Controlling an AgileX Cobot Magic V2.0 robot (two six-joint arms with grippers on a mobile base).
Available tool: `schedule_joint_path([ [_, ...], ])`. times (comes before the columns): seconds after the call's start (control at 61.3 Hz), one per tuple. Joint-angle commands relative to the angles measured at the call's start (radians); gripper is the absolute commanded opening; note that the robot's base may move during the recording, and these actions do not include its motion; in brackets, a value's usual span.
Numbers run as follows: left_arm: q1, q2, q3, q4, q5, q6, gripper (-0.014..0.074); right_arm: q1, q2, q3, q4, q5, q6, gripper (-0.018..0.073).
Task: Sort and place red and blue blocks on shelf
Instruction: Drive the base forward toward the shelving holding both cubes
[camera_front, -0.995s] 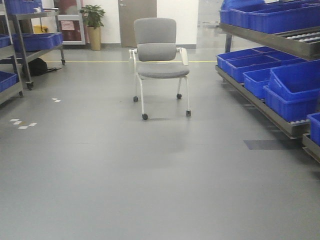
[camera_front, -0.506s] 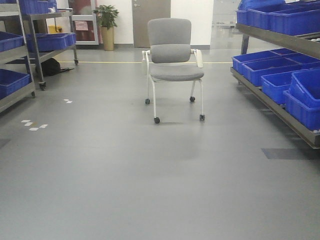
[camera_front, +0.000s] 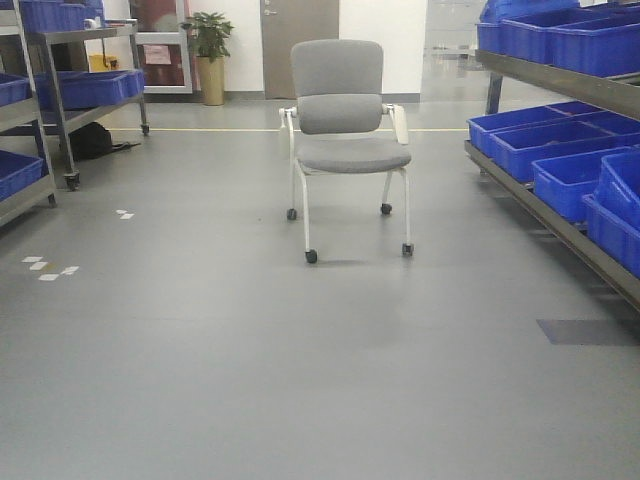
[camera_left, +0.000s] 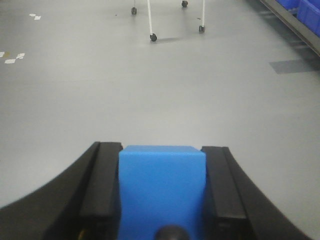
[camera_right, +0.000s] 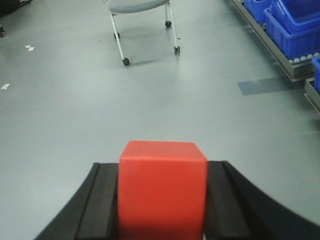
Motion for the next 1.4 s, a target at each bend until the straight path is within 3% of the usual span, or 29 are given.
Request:
schedule_joint_path([
  [0.0, -0.001, 0.005, -0.03, 0.007, -0.071, -0.008, 0.0128, -0.006, 0.003, -0.029, -0.004, -0.093, -0.002, 0.0057],
  [1.387, -0.001, 0.005, -0.03, 0.007, -0.071, -0.008, 0.0128, -0.006, 0.003, -0.029, -0.004, -0.093, -0.002, 0.0057],
])
